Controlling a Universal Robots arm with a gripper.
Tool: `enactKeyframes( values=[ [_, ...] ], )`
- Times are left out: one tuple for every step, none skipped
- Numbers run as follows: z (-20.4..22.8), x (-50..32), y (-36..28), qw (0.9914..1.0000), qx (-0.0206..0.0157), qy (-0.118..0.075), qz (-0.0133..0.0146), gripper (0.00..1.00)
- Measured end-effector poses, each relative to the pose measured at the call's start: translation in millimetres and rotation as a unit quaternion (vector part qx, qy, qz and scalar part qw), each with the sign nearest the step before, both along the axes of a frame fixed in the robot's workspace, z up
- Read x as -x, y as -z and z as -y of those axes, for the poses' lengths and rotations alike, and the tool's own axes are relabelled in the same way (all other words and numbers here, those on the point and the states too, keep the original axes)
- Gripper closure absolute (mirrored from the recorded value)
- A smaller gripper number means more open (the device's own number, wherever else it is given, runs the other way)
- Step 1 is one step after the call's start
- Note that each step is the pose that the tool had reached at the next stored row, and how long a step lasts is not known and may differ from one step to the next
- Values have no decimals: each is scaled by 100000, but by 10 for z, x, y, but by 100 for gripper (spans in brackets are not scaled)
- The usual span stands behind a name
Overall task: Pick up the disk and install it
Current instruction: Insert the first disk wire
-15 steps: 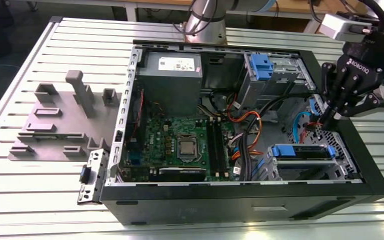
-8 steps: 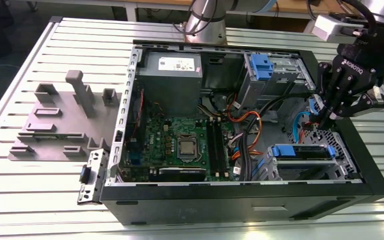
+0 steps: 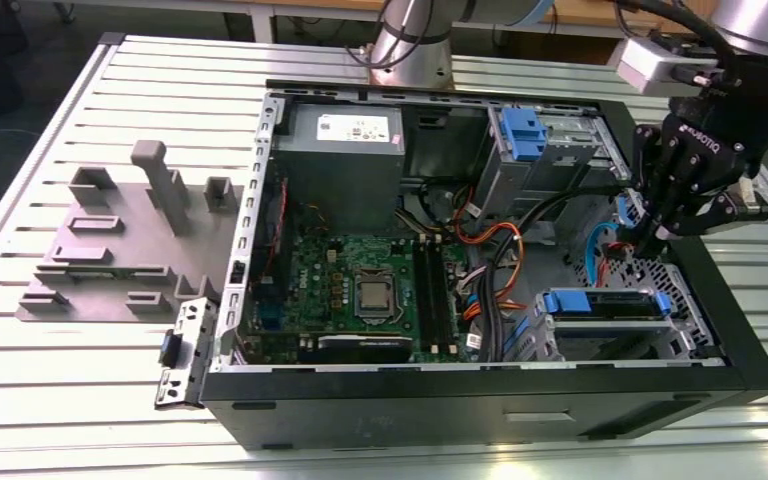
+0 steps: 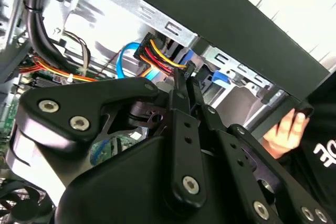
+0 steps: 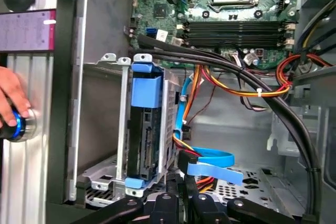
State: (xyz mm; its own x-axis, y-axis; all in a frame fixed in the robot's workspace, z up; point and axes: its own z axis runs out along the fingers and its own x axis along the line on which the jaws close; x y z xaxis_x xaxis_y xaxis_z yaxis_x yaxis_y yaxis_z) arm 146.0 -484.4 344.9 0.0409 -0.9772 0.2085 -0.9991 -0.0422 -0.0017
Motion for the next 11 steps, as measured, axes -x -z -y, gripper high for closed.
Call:
enactKeyframes(
  values=[
    [6,6,2,99999,-383,-7,84,83],
    [12,13,4,99997,-754,-19,179,83],
    [20,20,5,99994,-1061,-21,259,83],
    [28,28,6,99991,-1319,-27,331,83],
    [36,40,8,99987,-1546,-26,389,83],
    [45,52,9,99984,-1763,-28,421,83],
    [51,67,10,99981,-1908,-41,448,83],
    [57,82,10,99978,-2057,-50,488,83],
    [61,94,11,99975,-2165,-53,522,83],
    [62,97,11,99975,-2179,-53,527,83],
    [62,97,11,99975,-2183,-60,530,83]
  ],
)
